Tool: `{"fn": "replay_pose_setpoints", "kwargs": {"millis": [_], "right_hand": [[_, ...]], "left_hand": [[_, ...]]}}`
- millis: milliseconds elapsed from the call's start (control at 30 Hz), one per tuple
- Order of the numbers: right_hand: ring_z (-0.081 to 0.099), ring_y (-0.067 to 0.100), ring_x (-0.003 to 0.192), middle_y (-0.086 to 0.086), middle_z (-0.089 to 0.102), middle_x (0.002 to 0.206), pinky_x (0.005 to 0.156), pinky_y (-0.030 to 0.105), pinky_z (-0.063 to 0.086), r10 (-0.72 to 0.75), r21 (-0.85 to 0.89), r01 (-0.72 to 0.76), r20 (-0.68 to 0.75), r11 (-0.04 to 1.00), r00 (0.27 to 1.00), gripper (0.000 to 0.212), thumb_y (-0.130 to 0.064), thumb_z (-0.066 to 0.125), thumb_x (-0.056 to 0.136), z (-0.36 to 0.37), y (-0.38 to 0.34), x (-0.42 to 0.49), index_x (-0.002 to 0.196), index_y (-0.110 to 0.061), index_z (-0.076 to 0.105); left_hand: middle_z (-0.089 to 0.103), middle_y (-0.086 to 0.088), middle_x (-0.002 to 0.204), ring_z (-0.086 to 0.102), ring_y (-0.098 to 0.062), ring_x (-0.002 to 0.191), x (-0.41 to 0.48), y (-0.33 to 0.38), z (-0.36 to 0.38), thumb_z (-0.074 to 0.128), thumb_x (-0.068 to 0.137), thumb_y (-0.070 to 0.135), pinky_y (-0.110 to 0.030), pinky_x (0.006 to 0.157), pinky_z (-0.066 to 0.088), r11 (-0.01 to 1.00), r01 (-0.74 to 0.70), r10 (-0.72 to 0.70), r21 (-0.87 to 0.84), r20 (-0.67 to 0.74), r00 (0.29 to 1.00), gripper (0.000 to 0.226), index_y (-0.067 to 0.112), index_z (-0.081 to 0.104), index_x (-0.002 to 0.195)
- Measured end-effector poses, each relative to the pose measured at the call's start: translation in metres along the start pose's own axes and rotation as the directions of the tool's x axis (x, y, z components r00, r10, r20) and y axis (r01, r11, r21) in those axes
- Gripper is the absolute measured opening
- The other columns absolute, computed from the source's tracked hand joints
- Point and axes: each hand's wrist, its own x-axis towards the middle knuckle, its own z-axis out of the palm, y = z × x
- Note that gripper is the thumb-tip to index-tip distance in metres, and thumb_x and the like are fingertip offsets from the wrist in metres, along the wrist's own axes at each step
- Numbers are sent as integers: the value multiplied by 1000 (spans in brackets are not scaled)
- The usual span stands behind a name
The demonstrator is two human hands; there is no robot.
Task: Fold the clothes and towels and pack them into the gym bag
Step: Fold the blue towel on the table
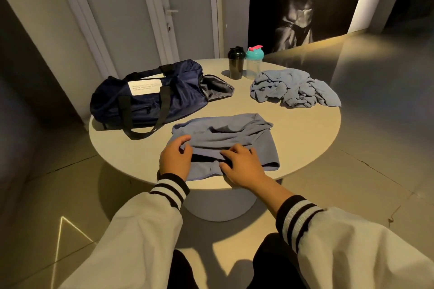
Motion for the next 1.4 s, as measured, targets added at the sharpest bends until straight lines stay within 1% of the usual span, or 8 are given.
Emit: {"fn": "replay_pose_setpoints", "kwargs": {"millis": [233, 433, 667, 767, 900, 1100, 1200, 1400], "right_hand": [[36, 27, 139, 4, 51, 140, 116, 61, -13, 44, -69, -51, -102, 996, 994, 46, -17, 55, 95, 6, -7, -18, 141, -21, 55], [50, 26, 122, 1, 58, 128, 109, 50, 32, -101, 59, 105, -71, 993, 992, 39, -15, 53, 95, 10, -22, -19, 132, -23, 62], [39, 27, 135, 4, 53, 135, 115, 68, -4, 168, -41, -170, -46, 985, 985, 48, -17, 55, 90, -1, -24, -24, 138, -22, 54], [39, 26, 134, 5, 55, 131, 118, 63, 2, 67, 10, -67, -59, 998, 996, 44, -18, 57, 89, 2, -50, -16, 133, -19, 58], [49, 25, 121, 5, 60, 126, 109, 45, 32, -66, 94, 69, -27, 993, 997, 38, -24, 52, 92, 14, -71, -7, 128, -21, 63], [46, 31, 120, 11, 57, 127, 101, 44, 38, 127, 30, -124, -131, 992, 983, 51, -49, 40, 99, 8, -61, 5, 144, -26, 45], [37, 39, 130, 19, 49, 136, 106, 53, 30, 277, -42, -278, -34, 960, 960, 54, -52, 29, 102, -1, -52, 18, 151, -29, 31], [37, 37, 122, 16, 48, 122, 105, 51, 31, 293, -151, -292, -11, 944, 956, 30, -34, 40, 100, -7, -45, 49, 108, -11, 58]], "left_hand": [[55, -4, 127, 56, -22, 108, -31, -30, -10, 57, 96, 10, -25, 90, 42, 983, -67, 50, 171, 106, 993, 32, 18, 61, 126], [57, -7, 121, 54, -25, 112, -31, -36, -13, 57, 96, 14, -34, 98, 47, 964, -113, 74, 241, 163, 984, 25, 16, 64, 120], [52, -7, 112, 56, -27, 102, -32, -34, -19, 57, 94, 8, -32, 89, 47, 980, -58, 36, 191, 117, 993, 14, 13, 61, 107], [50, -9, 121, 52, -28, 112, -33, -35, -14, 56, 93, 6, -35, 103, 44, 970, -84, 48, 229, 160, 986, 20, 13, 64, 110], [46, -9, 144, 42, -28, 134, -28, -39, -15, 49, 98, 9, -38, 115, 34, 964, -63, 2, 257, 228, 974, 32, 12, 63, 128], [60, -1, 131, 51, -23, 122, -15, -36, -22, 52, 97, 19, -41, 107, 44, 956, -81, 6, 282, 256, 967, 34, 23, 61, 129], [65, 2, 123, 58, -26, 108, 3, -33, -22, 50, 97, 31, -45, 100, 49, 948, -116, 49, 296, 223, 974, 30, 33, 61, 125], [57, -2, 140, 48, -31, 127, 65, -35, -10, 39, 104, 31, -43, 108, 40, 885, -231, 70, 405, 375, 924, 38, 27, 53, 139]]}}
